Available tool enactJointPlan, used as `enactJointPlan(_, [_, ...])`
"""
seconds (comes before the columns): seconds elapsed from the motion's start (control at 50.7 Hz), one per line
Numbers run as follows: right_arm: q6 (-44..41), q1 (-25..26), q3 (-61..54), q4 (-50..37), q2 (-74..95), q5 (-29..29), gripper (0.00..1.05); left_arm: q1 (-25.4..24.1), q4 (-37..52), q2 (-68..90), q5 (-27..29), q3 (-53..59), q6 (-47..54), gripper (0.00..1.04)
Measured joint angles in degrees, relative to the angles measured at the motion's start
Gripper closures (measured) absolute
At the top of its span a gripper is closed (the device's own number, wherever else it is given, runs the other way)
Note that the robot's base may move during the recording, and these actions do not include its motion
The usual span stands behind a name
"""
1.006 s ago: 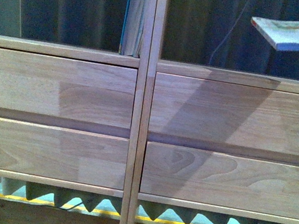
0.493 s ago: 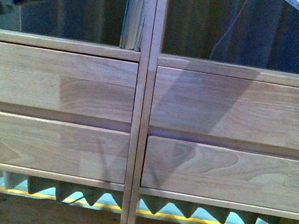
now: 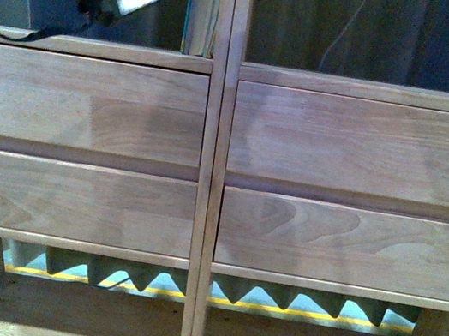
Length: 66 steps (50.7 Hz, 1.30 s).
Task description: Organize books on shelf
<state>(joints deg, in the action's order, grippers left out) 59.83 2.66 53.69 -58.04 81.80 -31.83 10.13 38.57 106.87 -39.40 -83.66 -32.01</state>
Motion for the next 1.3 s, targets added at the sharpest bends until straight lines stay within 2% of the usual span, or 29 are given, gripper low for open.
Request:
enactJointPlan(0.177, [1.2,-0.7,1.1,-5.8,2.1,-2.6,0.98,2.4,19.0,-0.4,-11.3,3.8,-16.7,0.07])
enactJointPlan(0.276, [2.8,-2.4,1.1,-7.9,2.6,-4.1,0.98,4.2,27.5,-0.7,-14.8,6.4,-24.4,0.07])
enactJointPlan(0.532, [3.5,-9.0,-0.3,-9.1,1.9,-6.6,0.98,5.5,33.8,-1.4,-15.8,7.0,-31.5,0.07])
enactJointPlan(0.749, [1.6,-16.6,-2.8,-7.2,1.5,-3.8,0.98,5.4,32.8,-1.7,-12.5,6.6,-31.7,0.07])
enactJointPlan(1.065, [-0.4,-20.1,-2.0,-4.7,2.5,-0.5,0.98,4.6,31.2,-2.3,-8.6,6.5,-30.1,0.42])
enactJointPlan(1.301, [-0.8,-21.4,1.7,-1.7,6.5,1.7,0.98,3.6,32.4,-3.1,-7.9,7.1,-31.4,0.83])
